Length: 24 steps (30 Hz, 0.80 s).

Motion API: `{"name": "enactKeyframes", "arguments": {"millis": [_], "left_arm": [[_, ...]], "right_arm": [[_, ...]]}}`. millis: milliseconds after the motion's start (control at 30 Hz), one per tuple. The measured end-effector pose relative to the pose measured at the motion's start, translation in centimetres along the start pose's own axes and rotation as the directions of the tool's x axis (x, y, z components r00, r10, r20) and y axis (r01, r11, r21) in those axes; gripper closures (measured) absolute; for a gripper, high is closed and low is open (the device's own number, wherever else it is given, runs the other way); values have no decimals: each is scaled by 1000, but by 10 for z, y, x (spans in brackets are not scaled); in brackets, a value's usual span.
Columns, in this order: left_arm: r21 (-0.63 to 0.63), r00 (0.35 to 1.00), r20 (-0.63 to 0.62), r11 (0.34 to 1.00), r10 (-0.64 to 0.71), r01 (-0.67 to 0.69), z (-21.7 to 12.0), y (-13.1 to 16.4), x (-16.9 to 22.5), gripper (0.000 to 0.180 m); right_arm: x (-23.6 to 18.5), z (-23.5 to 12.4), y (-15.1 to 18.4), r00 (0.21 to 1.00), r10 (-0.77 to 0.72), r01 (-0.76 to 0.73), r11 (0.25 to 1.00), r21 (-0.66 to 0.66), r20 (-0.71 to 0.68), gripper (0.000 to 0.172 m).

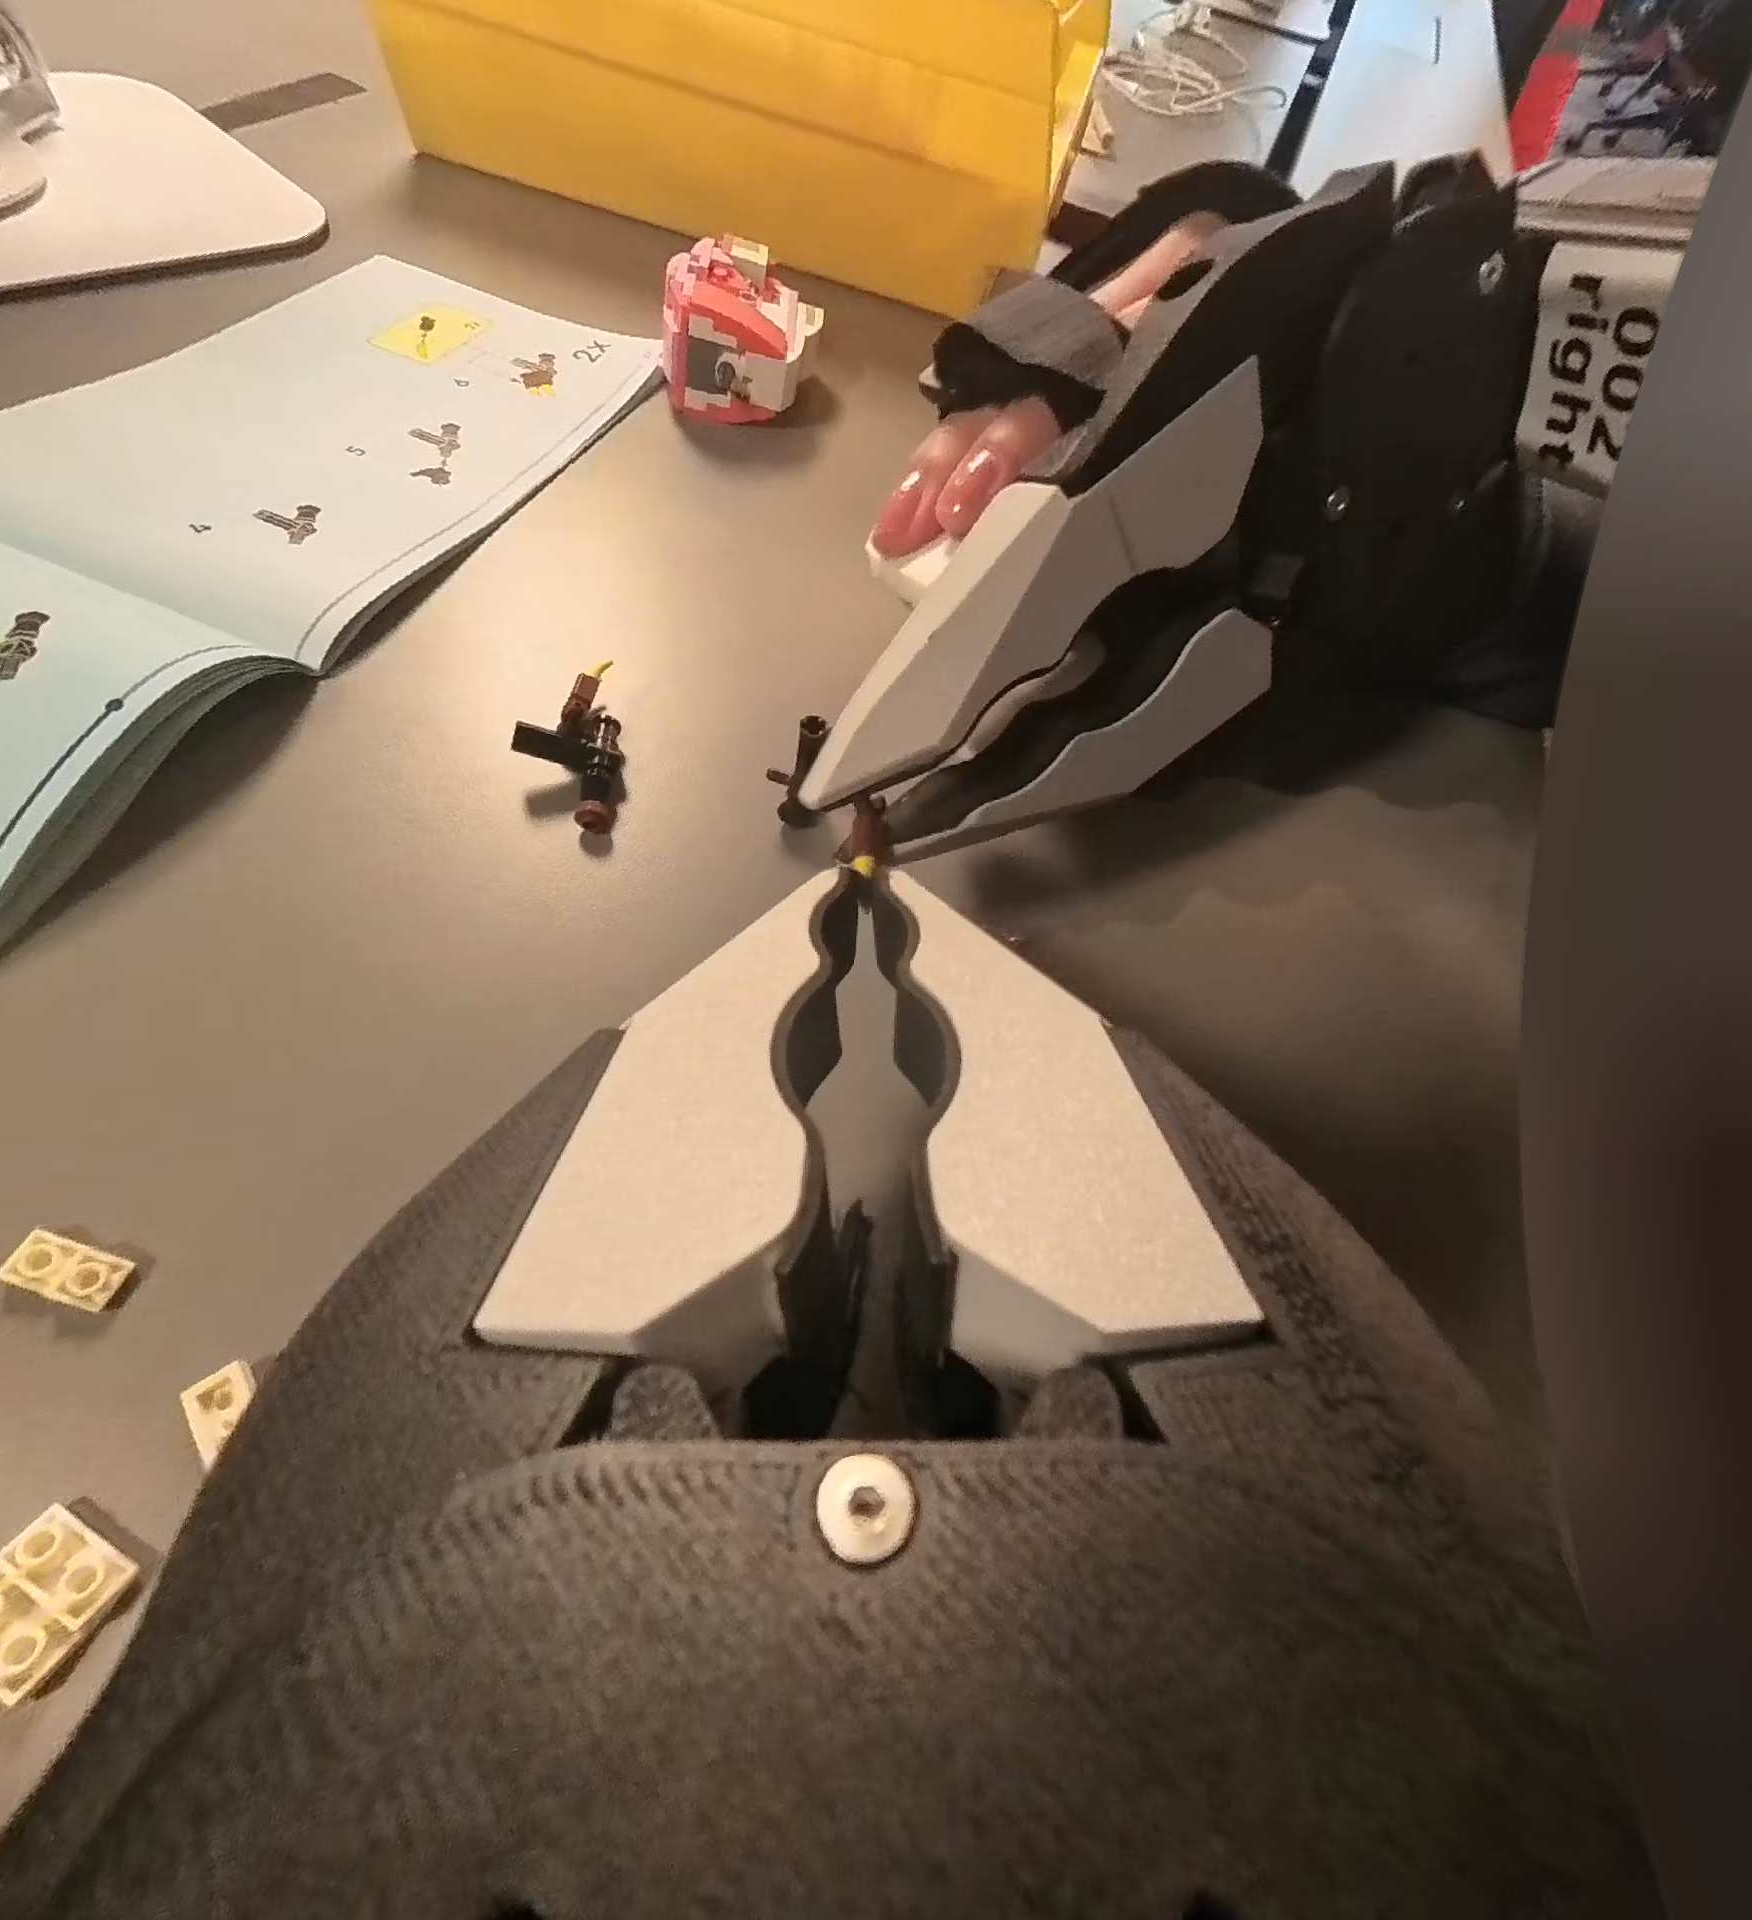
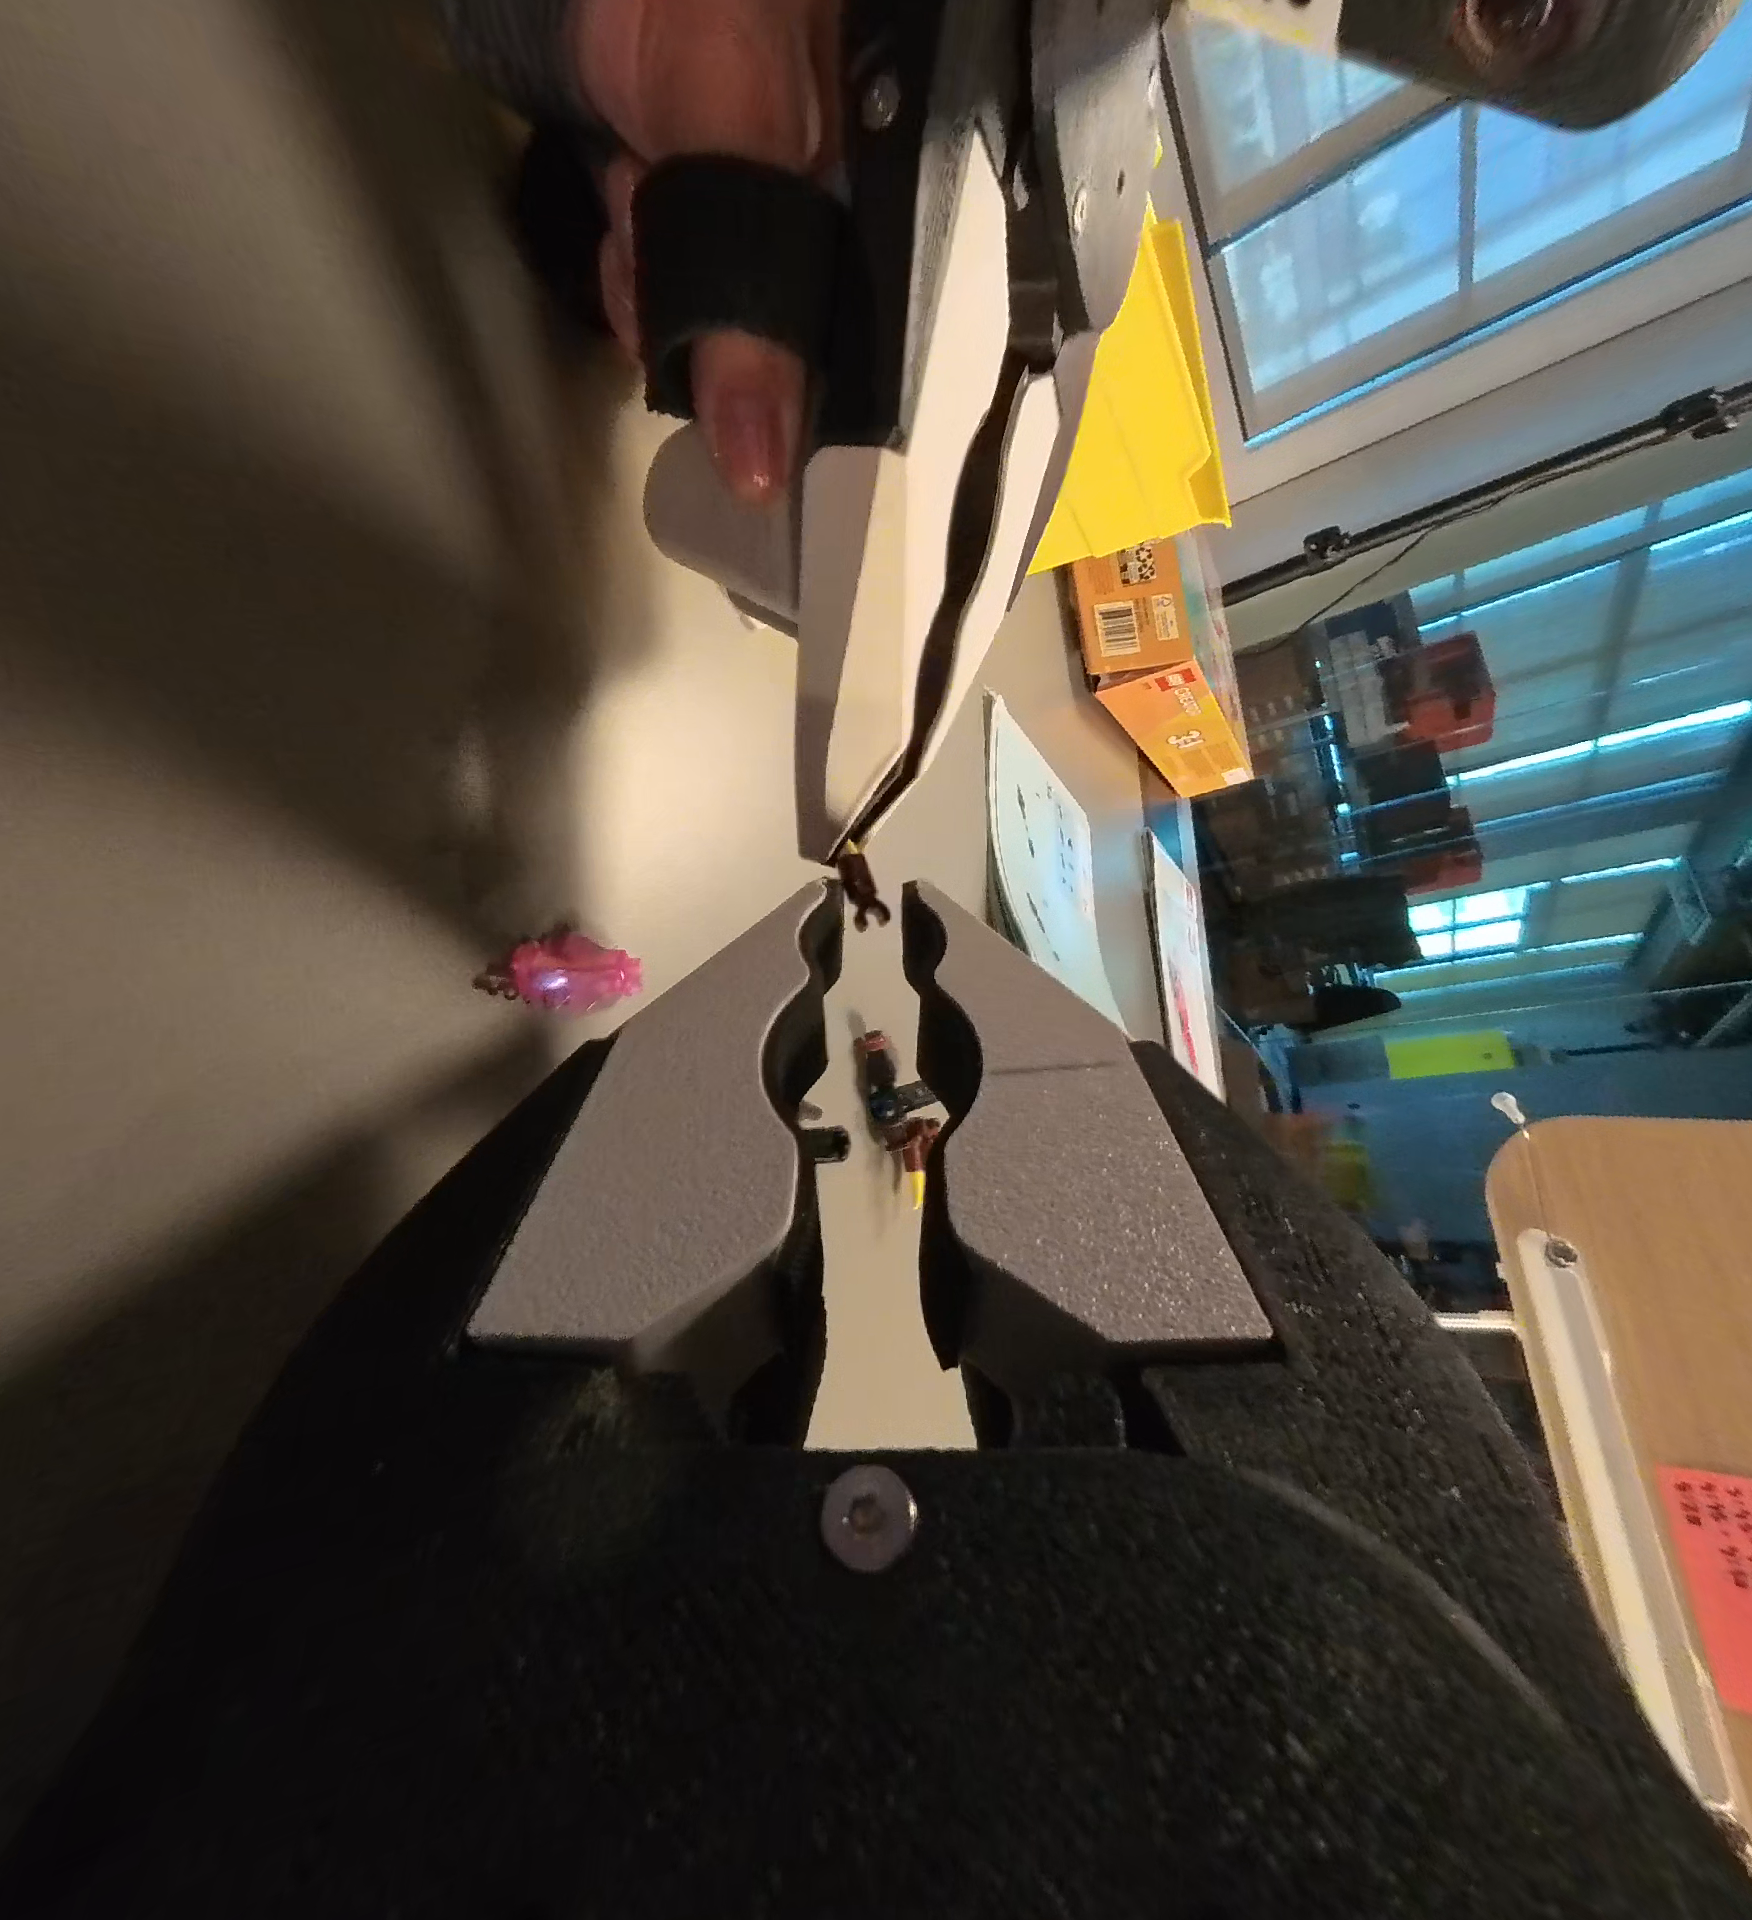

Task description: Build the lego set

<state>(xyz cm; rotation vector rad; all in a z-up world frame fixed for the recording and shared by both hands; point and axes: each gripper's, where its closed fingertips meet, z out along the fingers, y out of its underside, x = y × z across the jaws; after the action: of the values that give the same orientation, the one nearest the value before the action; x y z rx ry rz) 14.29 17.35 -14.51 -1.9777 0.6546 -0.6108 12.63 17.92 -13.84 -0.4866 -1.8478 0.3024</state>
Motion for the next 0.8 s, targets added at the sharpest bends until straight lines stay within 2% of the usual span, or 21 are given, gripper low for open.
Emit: {"name": "enactKeyframes", "arguments": {"millis": [33, 400, 533, 667, 800], "left_arm": [[-2, 1000, 4, 1000, 7, -7, 0, 0, 0, 180], [34, 999, 22, 999, 30, -31, -2, -4, -1, 180], [79, 1000, 16, 997, 2, -3, -6, -10, -3, 179], [102, 1000, 5, 994, -29, 29, -7, -13, -4, 165], [144, 996, -46, 986, -79, 85, -8, -19, 0, 165]], "right_arm": [[0, 0, 0, 1000, 2, -2, 1000, 1, 3, 163], [2, -1, 0, 1000, 21, -21, 1000, 4, -8, 166], [8, -1, 1, 999, 13, -14, 1000, -9, -52, 167], [16, -5, 2, 995, 11, -12, 1000, -4, -94, 167], [20, -7, 2, 991, -39, 37, 999, -17, -131, 168]]}}
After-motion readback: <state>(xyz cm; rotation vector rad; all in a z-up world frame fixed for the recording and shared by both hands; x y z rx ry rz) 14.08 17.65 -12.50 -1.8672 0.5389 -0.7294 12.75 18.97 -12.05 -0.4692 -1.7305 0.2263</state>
